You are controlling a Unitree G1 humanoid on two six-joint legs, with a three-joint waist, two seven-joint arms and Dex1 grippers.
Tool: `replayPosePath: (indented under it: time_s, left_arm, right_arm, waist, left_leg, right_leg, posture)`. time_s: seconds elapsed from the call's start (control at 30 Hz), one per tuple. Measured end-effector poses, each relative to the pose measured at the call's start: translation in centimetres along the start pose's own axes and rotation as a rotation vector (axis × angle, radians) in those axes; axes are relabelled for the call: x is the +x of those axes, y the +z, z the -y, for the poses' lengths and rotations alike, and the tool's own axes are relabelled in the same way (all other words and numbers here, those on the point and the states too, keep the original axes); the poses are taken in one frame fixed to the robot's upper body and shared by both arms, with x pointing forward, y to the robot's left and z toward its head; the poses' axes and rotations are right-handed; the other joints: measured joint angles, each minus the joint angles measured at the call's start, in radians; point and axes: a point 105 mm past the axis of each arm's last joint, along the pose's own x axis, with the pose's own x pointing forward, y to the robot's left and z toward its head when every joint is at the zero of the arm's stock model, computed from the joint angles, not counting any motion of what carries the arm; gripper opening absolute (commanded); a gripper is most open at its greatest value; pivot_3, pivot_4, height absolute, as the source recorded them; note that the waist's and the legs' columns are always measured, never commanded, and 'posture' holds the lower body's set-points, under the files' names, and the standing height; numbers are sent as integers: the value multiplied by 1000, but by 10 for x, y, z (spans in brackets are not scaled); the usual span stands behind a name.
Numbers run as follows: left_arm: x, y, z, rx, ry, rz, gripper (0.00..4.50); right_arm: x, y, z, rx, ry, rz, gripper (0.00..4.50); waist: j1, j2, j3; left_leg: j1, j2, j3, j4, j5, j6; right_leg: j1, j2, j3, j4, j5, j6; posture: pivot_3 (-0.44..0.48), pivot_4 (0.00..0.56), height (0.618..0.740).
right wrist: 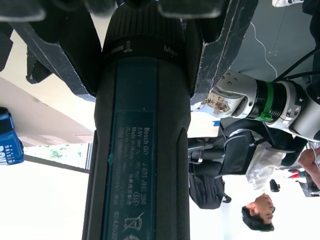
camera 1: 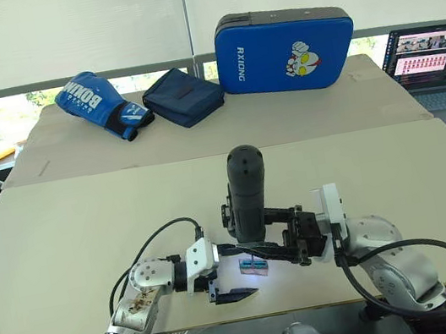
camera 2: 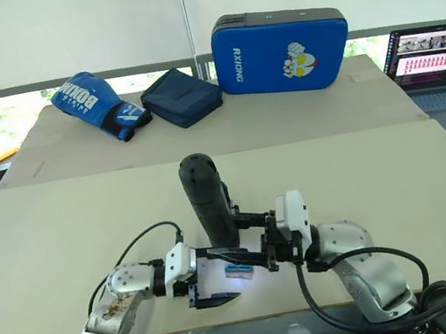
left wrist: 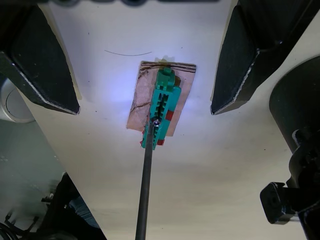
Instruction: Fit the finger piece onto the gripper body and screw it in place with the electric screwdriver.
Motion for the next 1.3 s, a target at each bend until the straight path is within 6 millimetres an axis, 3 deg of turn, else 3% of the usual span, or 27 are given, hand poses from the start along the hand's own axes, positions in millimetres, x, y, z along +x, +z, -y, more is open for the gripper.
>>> replayPosePath:
  time_s: [1.3]
  left_arm:
    - [1, 0, 0, -6, 17, 3, 4412]
  right_arm:
    - [-1, -1, 5, -4, -4, -12, 1905]
  waist:
    - [0, 0, 0]
  left_leg:
    - [0, 0, 0, 0, 0, 0]
  right_leg:
    - [0, 0, 0, 0, 0, 0]
  posture:
    - [0, 150, 740]
